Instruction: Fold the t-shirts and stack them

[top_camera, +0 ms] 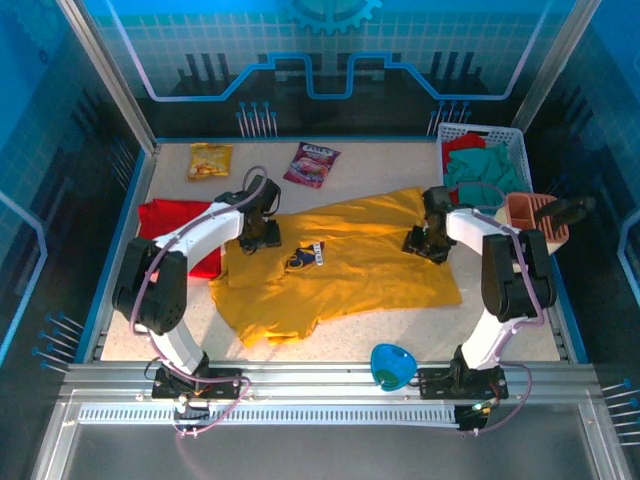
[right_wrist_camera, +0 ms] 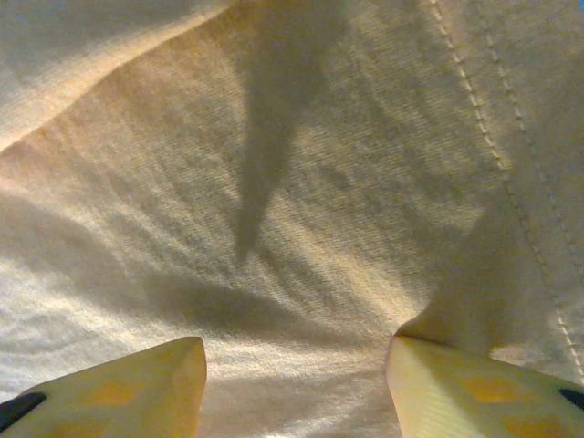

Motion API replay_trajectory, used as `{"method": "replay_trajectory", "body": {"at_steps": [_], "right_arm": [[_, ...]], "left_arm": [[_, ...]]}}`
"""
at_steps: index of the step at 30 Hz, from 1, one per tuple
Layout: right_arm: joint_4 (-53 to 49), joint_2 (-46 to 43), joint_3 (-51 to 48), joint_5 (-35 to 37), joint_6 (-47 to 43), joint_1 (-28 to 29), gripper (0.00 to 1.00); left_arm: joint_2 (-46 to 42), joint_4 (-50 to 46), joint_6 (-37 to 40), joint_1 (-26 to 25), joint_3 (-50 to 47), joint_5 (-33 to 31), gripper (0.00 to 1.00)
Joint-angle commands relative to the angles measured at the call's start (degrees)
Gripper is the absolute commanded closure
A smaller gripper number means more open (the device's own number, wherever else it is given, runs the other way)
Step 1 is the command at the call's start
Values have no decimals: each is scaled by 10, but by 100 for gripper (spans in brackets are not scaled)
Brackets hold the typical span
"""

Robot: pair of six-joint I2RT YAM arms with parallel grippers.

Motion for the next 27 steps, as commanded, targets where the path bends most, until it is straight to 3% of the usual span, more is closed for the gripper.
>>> {"method": "replay_trajectory", "body": {"at_steps": [1, 10, 18, 23, 27], "right_arm": [[-30, -21, -40, 21, 26, -20, 43], [-9, -81, -108, 4, 63, -33, 42], [-12, -101, -117, 21, 72, -42, 40], [-8, -111, -118, 24, 78, -49, 40], [-10, -117, -108, 13, 65, -47, 39]], "left_arm": [[39, 1, 21, 0, 46, -4, 56], [142, 5, 21, 10, 134, -2, 56], [237, 3, 34, 27, 217, 39, 58], [275, 0, 34, 27, 256, 70, 61], [278, -31, 41, 28, 286, 60, 62]]}}
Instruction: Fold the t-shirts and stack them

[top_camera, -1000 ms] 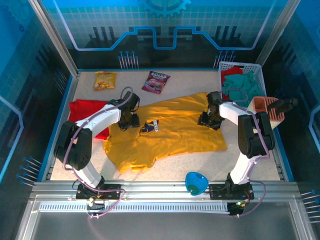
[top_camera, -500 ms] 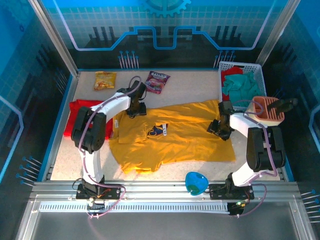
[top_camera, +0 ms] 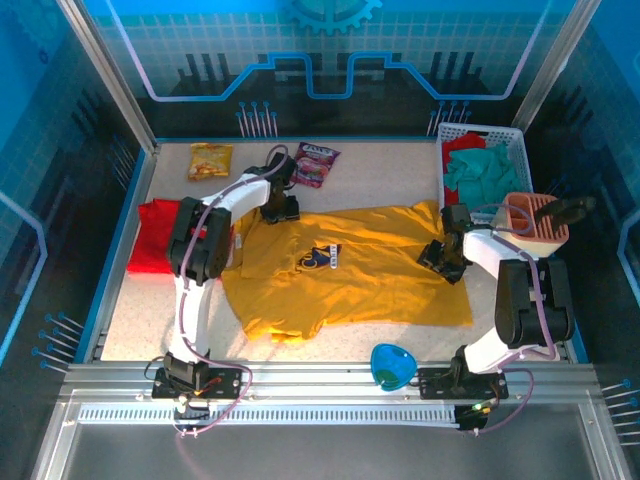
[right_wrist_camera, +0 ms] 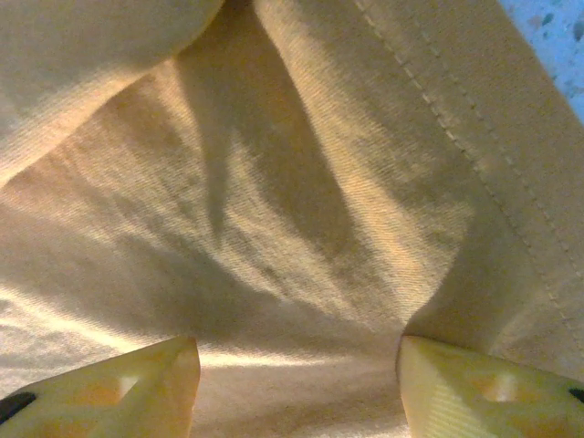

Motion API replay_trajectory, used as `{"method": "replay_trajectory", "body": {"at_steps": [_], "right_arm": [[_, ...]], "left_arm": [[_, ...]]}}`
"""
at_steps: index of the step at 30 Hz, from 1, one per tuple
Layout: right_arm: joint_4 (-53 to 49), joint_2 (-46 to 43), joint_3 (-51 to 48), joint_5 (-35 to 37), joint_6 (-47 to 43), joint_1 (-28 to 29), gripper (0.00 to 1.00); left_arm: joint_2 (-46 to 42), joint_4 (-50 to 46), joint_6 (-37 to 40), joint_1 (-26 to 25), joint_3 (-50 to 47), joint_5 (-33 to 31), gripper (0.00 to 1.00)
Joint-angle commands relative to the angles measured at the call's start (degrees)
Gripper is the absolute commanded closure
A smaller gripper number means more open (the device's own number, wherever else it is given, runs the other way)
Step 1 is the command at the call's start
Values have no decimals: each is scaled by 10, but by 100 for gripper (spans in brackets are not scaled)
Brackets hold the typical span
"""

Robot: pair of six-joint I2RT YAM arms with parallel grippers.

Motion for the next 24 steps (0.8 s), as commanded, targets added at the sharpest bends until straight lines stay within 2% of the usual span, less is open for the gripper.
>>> {"method": "replay_trajectory", "body": {"at_steps": [1, 7, 13, 18, 24], "right_arm": [[-25, -16, 3, 7, -9, -2, 38], [-31, -51, 42, 37, -58, 47, 31], [-5, -45, 114, 76, -84, 82, 27], [7, 41, 210, 60, -105, 88, 27], [-33, 167, 325, 59, -116, 90, 32]], "left_arm": [[-1, -45, 20, 4, 26, 4, 62], [-74, -78, 42, 29, 34, -35, 63], [-62, -117, 66, 65, 87, -48, 66], [-27, -135, 78, 78, 127, -60, 68], [15, -165, 82, 80, 186, -73, 72]]}}
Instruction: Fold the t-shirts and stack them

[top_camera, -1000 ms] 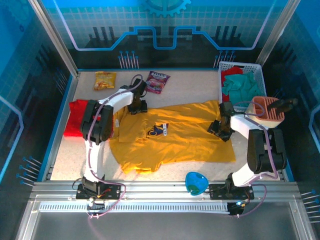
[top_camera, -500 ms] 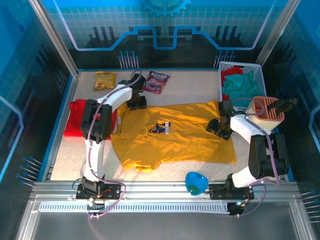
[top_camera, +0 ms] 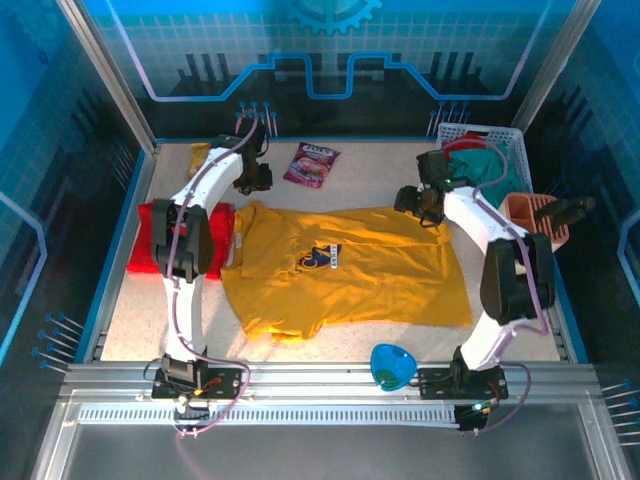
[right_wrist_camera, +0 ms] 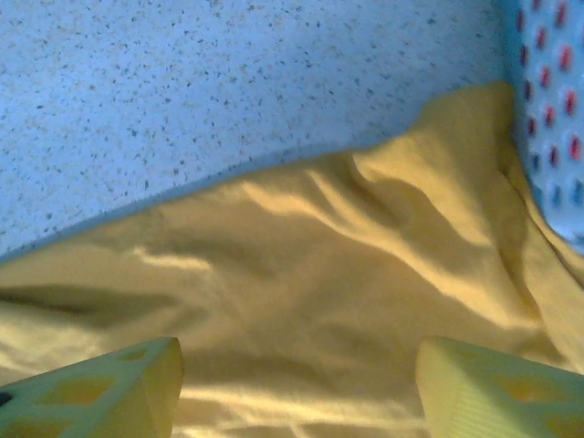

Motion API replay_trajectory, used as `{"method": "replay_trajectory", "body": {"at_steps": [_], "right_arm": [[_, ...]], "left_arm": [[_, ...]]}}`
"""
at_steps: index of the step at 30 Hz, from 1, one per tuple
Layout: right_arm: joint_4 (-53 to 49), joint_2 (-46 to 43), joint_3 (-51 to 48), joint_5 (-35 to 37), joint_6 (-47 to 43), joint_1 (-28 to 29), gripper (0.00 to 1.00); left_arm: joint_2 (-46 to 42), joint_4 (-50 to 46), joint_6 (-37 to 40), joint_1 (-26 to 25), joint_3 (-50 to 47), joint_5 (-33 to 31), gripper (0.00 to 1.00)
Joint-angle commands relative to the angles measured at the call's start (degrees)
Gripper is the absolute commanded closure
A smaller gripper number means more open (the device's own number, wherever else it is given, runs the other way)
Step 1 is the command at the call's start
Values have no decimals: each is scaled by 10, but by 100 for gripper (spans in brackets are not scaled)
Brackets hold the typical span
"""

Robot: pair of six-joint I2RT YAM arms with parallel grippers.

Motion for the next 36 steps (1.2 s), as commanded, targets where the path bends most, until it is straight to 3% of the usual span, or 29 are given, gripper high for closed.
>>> {"method": "replay_trajectory", "body": {"at_steps": [1, 15, 26, 36], "right_arm": [[-42, 63, 51, 4, -15, 5, 33], [-121, 200, 147, -14, -16, -2, 38], [-116, 213, 136, -16, -3, -9, 42], [-111, 201, 105, -13, 19, -33, 48]], "left_arm": [[31, -46, 13, 0, 32, -15, 71], [93, -58, 18, -31, 41, -40, 70], [107, -86, 40, -31, 48, -145, 73], [88, -84, 35, 5, 27, -147, 76]]}}
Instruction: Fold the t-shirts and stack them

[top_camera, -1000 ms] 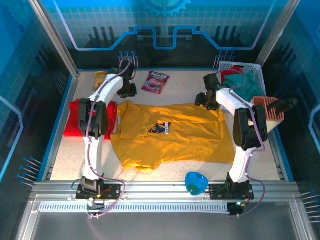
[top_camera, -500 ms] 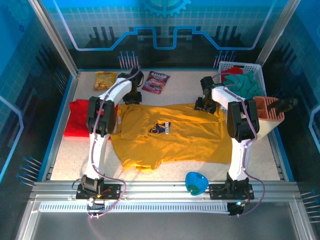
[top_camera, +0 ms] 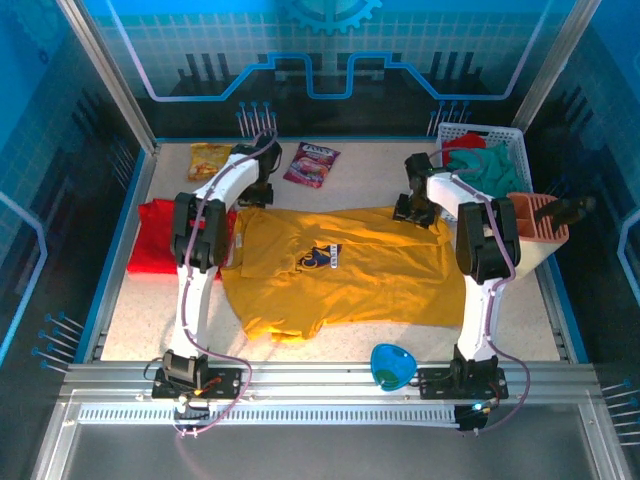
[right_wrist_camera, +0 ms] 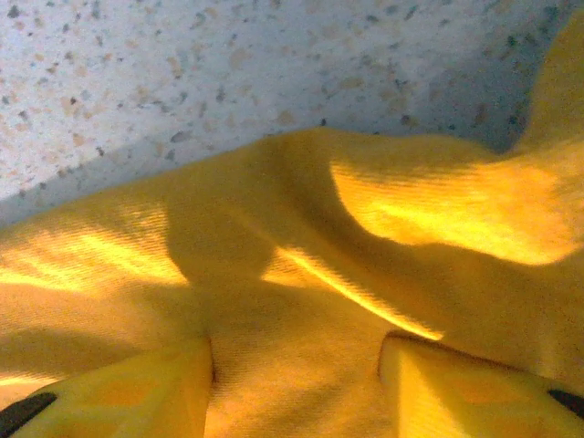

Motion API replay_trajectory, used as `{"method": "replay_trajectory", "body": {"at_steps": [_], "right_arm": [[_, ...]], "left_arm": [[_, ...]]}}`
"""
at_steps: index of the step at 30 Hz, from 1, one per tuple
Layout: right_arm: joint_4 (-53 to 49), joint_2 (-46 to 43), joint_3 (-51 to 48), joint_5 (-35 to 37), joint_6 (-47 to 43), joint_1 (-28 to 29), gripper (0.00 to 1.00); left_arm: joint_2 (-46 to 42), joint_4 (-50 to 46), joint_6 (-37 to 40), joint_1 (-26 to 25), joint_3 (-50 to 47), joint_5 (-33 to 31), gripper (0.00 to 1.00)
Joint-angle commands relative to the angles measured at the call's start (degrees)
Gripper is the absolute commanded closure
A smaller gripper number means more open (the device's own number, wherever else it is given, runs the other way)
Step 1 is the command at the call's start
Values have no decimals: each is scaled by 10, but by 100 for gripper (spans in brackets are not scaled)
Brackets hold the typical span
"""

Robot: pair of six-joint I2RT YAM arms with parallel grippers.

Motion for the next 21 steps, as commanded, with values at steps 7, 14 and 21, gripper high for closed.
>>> {"method": "replay_trajectory", "body": {"at_steps": [7, 14, 21], "right_arm": [[-13, -9, -34, 2, 17, -30, 49], [-4, -13, -42, -7, 14, -33, 50], [14, -27, -53, -29, 14, -31, 50]], "left_arm": [[-53, 18, -14, 58, -56, 37, 77], [-84, 55, -31, 78, -84, 109, 80], [-154, 94, -55, 45, -109, 157, 74]]}}
